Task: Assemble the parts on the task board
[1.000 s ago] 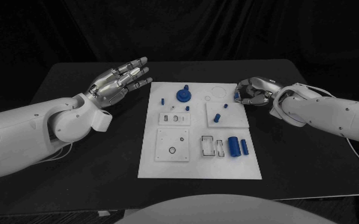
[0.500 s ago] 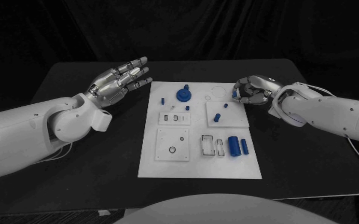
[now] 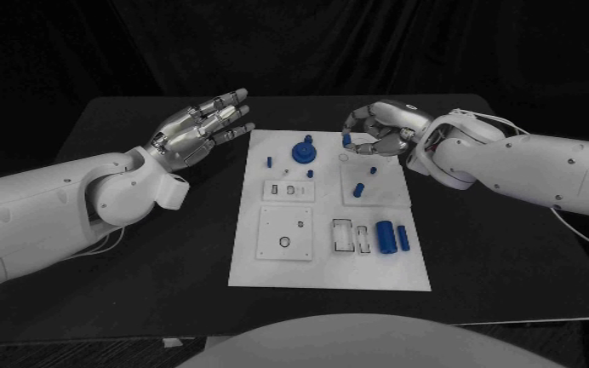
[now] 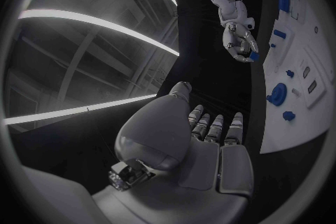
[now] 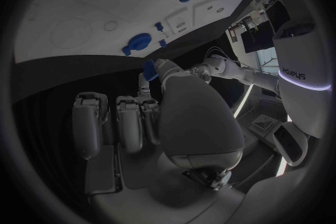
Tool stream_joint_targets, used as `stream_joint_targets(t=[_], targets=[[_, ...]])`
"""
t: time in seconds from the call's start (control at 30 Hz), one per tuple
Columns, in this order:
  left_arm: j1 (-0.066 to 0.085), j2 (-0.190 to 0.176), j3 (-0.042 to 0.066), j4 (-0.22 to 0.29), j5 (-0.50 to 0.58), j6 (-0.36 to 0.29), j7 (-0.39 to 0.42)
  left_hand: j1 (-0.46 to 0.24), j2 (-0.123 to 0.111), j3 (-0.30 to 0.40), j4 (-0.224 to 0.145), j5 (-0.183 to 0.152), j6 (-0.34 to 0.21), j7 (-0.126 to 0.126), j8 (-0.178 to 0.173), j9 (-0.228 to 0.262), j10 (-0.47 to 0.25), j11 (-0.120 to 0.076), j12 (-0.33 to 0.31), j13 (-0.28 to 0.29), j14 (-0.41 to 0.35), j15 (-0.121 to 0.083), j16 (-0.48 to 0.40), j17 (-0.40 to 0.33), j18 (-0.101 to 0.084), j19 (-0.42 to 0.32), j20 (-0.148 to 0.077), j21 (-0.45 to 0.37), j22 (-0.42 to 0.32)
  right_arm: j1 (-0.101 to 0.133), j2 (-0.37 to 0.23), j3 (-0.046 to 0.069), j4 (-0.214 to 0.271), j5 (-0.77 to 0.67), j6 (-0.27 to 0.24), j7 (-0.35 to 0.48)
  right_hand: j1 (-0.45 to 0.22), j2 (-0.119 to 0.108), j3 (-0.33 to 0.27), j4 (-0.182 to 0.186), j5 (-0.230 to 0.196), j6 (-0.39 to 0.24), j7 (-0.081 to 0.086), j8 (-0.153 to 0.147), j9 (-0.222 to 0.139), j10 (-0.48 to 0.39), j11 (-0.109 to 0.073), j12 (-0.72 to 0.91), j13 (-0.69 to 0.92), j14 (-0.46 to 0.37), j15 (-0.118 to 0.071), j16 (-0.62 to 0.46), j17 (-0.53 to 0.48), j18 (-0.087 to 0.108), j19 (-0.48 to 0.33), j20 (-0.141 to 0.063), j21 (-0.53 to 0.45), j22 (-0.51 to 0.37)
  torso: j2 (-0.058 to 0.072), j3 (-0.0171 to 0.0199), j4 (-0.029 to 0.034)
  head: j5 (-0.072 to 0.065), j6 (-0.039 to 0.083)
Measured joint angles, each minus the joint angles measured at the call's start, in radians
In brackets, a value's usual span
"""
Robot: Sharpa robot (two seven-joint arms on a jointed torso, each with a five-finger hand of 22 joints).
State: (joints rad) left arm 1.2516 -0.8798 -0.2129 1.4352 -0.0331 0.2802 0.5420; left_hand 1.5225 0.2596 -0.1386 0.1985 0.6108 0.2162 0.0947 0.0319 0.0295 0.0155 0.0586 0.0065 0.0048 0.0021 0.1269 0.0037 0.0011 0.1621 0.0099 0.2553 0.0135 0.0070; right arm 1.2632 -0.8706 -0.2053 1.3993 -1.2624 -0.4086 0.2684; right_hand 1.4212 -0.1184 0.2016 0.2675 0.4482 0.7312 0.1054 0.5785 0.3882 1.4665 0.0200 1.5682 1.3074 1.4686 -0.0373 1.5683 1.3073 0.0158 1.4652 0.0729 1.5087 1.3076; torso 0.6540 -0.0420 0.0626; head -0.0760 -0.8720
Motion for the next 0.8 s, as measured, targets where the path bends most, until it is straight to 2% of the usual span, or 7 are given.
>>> stream_joint_targets(t=[0.17,0.37,0.47,0.8], targets=[[0.0,0.005,0.0,-0.001,0.0,0.003,0.0,0.0,0.0,0.0,0.0,0.0,0.0,0.0,0.0,0.0,0.0,0.0,0.0,0.0,0.0,0.0,0.0,0.0,0.0,0.0,0.0,0.0,0.0,0.0,0.06,-0.001,0.027,-0.029,0.034,-0.031,0.0,0.0,0.003,-0.003,0.0,0.003,0.004,-0.006,-0.005,-0.001,0.009,0.0,0.0,0.0,0.007,0.0,0.0,0.0,0.003,0.004,-0.009,0.0,0.0,0.0004,0.0011,0.013,-0.001],[0.0,0.006,0.0,-0.003,0.0,0.003,-0.001,0.0,0.0,0.0,0.0,0.0,0.0,0.0,0.0,0.0,0.0,0.0,0.0,0.0,0.0,0.0,0.0,0.0,0.0,0.0,0.0,0.0,0.0,-0.025,0.122,-0.001,0.026,-0.077,0.061,-0.068,0.0,0.0,0.008,-0.008,0.0,0.016,0.016,-0.012,-0.009,0.002,0.02,0.0,0.0,-0.004,0.018,0.0,0.0,0.0,0.003,0.011,-0.014,0.0,0.001,0.0008,0.0006,0.026,-0.001],[0.0,0.006,0.0,-0.003,0.0,0.003,-0.001,0.0,0.0,0.0,0.0,0.0,0.0,0.0,0.0,0.0,0.0,0.0,0.0,0.0,0.0,0.0,0.0,0.0,0.0,0.0,0.0,0.0,0.0,-0.033,0.143,-0.001,0.024,-0.1,0.065,-0.082,0.0,0.0,0.005,-0.011,0.0,0.02,0.013,-0.017,-0.012,0.0,0.022,0.0,0.0,-0.004,0.018,0.0,0.0,0.0,0.001,0.013,-0.018,0.0,0.001,0.0007,0.0009,0.028,-0.001],[0.0,0.007,0.0,-0.004,0.0,0.004,-0.002,0.0,0.0,0.003,-0.003,0.0,0.0,0.0,0.0,0.0,0.0,0.0,0.0,0.0,0.0,0.0,0.0,0.001,0.0,0.0,0.0,0.0,0.0,-0.043,0.173,-0.001,0.022,-0.15,0.068,-0.128,0.0,0.0,0.005,-0.017,0.0,0.023,0.016,-0.027,-0.017,0.002,0.027,0.0,0.0,-0.004,0.024,0.0,0.0,0.0,0.003,0.018,-0.026,0.0,0.002,0.0007,0.0026,0.032,-0.001]])
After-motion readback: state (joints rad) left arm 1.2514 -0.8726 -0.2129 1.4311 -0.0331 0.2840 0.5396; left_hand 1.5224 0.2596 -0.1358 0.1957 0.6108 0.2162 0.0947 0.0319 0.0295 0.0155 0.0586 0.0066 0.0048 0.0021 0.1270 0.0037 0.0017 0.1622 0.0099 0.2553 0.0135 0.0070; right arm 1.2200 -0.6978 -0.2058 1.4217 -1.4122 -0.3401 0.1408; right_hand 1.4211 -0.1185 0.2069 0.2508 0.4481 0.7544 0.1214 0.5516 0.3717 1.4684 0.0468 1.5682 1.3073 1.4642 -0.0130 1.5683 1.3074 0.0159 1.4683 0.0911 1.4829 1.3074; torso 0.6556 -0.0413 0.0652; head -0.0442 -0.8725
